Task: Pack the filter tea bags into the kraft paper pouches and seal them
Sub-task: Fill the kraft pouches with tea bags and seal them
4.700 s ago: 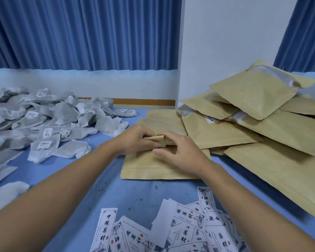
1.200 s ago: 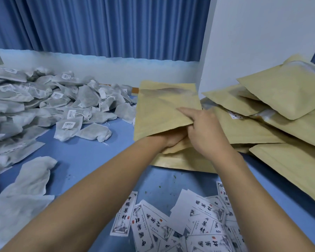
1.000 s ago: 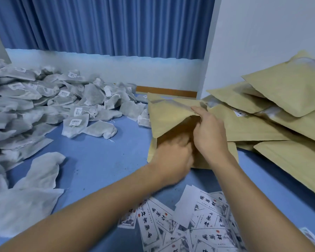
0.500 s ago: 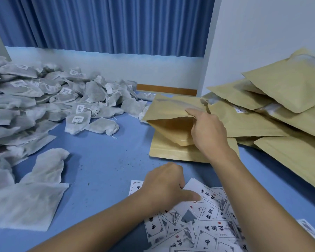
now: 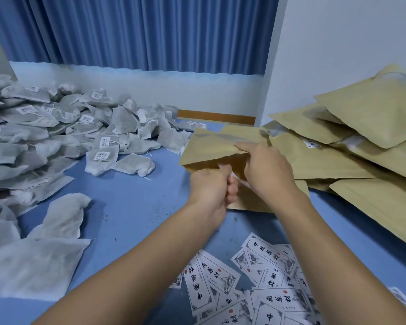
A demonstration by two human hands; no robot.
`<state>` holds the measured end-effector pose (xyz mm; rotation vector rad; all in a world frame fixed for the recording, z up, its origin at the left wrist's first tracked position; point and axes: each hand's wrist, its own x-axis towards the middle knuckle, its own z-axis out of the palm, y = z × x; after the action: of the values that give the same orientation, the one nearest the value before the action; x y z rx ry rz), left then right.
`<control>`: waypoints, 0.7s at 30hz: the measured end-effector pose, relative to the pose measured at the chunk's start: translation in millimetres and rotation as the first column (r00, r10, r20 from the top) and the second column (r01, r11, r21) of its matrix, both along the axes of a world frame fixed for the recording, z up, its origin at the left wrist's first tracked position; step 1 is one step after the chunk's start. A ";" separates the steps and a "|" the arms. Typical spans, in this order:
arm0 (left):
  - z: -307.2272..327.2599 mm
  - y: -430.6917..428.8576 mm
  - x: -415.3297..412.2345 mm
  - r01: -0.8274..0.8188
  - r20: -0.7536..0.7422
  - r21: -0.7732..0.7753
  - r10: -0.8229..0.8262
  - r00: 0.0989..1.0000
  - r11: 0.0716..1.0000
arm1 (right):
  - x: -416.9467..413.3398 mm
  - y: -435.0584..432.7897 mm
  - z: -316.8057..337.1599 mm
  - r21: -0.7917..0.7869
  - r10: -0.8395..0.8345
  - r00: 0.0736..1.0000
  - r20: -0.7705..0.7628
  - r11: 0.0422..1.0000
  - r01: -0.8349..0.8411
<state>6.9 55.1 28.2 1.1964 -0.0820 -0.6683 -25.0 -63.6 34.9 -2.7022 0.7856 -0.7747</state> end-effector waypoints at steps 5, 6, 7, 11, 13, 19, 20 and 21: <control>9.1 -33.0 18.1 -0.265 -0.263 -0.272 0.193 0.945 0.925 | -3.0 6.7 2.3 -0.071 0.025 1.000 -0.010 0.997 -0.025; 5.3 -36.5 21.9 -0.251 -0.208 -0.263 0.199 0.958 0.932 | -1.8 6.5 1.9 -0.069 0.016 1.000 -0.018 0.997 -0.018; 0.0 -37.8 24.1 -0.220 -0.068 -0.183 0.210 0.975 0.958 | -0.5 6.1 1.5 -0.064 0.009 1.000 -0.028 0.998 -0.010; -29.5 -12.6 21.0 -0.208 0.860 -0.041 0.141 0.491 0.977 | 2.9 2.5 4.1 -0.053 -0.041 0.997 -0.060 0.998 0.038; -38.6 9.9 28.3 -0.216 0.932 -0.238 0.286 0.223 0.947 | 6.0 2.4 7.4 -0.055 -0.087 0.991 -0.103 0.995 0.082; -45.7 45.7 147.7 -0.633 0.804 0.475 -0.008 0.595 0.611 | 32.3 -0.9 19.3 -0.063 -0.140 0.976 -0.165 0.989 0.132; -54.6 49.9 158.9 -0.560 0.693 0.688 -0.187 0.696 0.462 | 37.5 -1.1 20.1 -0.072 -0.152 0.973 -0.173 0.987 0.141; -63.7 52.7 164.9 -0.515 0.605 0.792 -0.309 0.734 0.327 | 42.5 -0.7 20.4 -0.080 -0.163 0.970 -0.182 0.985 0.150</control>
<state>171.8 107.8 -35.5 2.6128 -0.2385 0.0127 17.6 -64.4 55.2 -2.8291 1.0451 -0.5910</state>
